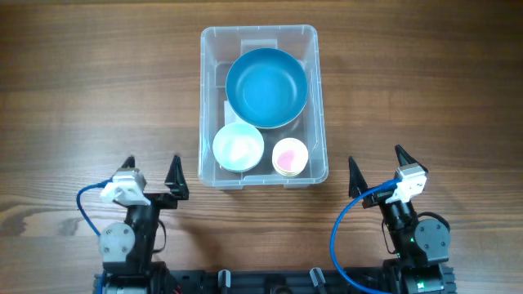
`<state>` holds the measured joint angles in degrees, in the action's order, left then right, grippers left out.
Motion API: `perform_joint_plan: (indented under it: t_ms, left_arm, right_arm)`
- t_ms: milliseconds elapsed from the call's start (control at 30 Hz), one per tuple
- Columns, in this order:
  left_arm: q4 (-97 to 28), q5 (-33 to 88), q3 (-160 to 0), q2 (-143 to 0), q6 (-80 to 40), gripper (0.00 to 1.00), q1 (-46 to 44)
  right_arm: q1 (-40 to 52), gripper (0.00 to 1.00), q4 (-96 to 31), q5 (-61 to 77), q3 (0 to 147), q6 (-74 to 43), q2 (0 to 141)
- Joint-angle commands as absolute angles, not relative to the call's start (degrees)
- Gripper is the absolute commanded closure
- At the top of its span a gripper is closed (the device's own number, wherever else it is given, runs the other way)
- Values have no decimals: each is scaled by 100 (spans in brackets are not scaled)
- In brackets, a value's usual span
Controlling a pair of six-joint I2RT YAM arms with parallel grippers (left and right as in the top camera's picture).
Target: Pack container
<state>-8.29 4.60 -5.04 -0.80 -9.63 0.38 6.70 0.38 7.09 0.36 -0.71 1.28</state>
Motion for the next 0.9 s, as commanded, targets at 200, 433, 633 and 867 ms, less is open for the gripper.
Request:
perform_joint_plan:
  t_ms: [200,433,633,867]
  left_arm:
    - [-405,537,-32,-16,403,0,-64]
    - [-390,574,-32,-16,193,0,-340]
    - [-388,574,-32,-16,193,0,-401]
    - [-388,574,-32,-16,193,0,-401]
  right_arm:
    - [652,0,58,779,32,-14,119]
    - [652,0,58,777,32,-14,119]
    - [652,0,58,779,32,-14,119]
    - [652,0,58,779,32,-12,119]
